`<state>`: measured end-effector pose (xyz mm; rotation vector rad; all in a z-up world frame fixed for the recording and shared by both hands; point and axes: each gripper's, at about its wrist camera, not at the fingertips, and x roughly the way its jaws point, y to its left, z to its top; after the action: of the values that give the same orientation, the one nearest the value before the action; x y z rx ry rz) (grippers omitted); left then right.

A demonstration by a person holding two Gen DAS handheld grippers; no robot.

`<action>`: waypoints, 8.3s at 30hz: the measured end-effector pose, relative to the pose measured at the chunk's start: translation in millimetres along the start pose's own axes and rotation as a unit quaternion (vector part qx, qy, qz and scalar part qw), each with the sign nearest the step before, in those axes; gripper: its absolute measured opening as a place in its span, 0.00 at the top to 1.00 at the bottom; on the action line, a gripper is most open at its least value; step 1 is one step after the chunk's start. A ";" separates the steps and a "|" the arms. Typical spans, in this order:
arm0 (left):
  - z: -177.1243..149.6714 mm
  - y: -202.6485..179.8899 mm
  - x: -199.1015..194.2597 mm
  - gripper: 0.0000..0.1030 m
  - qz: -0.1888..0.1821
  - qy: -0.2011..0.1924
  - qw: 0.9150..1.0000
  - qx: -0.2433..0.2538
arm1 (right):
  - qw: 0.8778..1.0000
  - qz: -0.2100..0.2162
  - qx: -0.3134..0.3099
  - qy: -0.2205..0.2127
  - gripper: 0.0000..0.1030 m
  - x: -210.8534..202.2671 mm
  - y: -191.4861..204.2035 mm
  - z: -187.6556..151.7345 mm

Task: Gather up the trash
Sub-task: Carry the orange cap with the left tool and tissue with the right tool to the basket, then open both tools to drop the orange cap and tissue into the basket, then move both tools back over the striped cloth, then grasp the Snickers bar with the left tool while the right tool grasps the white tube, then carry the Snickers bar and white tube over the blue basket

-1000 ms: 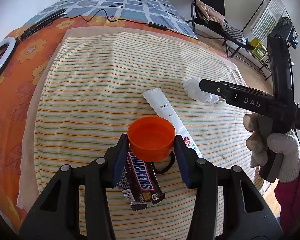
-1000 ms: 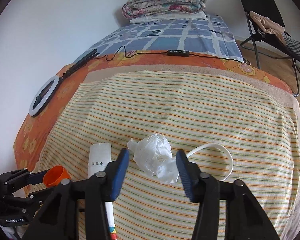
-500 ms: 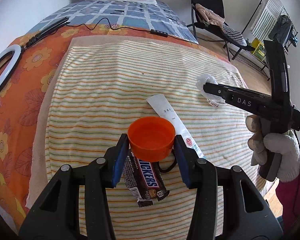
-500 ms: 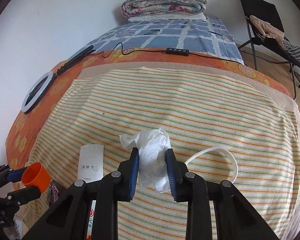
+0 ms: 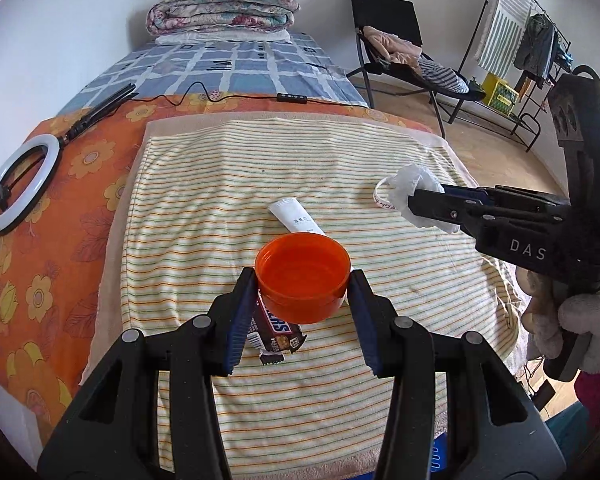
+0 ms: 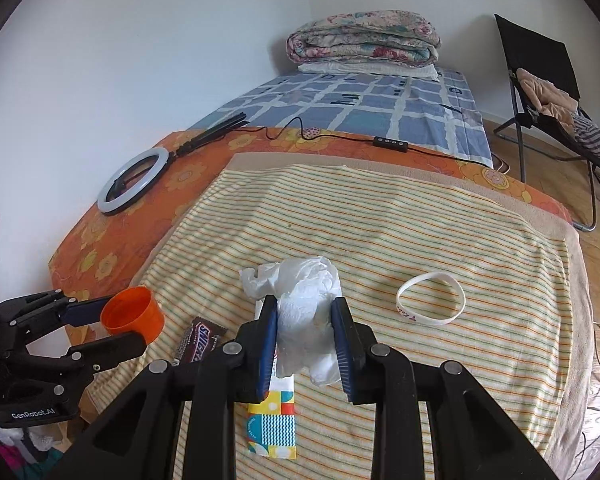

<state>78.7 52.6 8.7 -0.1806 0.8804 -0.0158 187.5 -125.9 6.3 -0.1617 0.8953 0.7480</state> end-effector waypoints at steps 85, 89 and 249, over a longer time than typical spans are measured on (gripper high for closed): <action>-243.0 -38.5 9.7 0.44 0.004 0.174 0.985 0.022 | 0.984 -0.017 -0.014 0.175 0.28 -44.2 83.7 -301.2; -243.0 -36.0 10.5 0.40 0.006 0.175 0.984 0.017 | 0.984 -0.024 -0.015 0.175 0.21 -44.1 82.6 -301.3; -67.0 9.5 -40.2 0.97 0.006 -0.010 1.000 -0.023 | 0.999 0.010 0.003 0.039 0.80 -55.8 54.8 -133.2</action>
<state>1.0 55.4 -3.8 -0.2185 0.8617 0.0183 43.4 -171.0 -26.3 -0.1769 0.9744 0.7612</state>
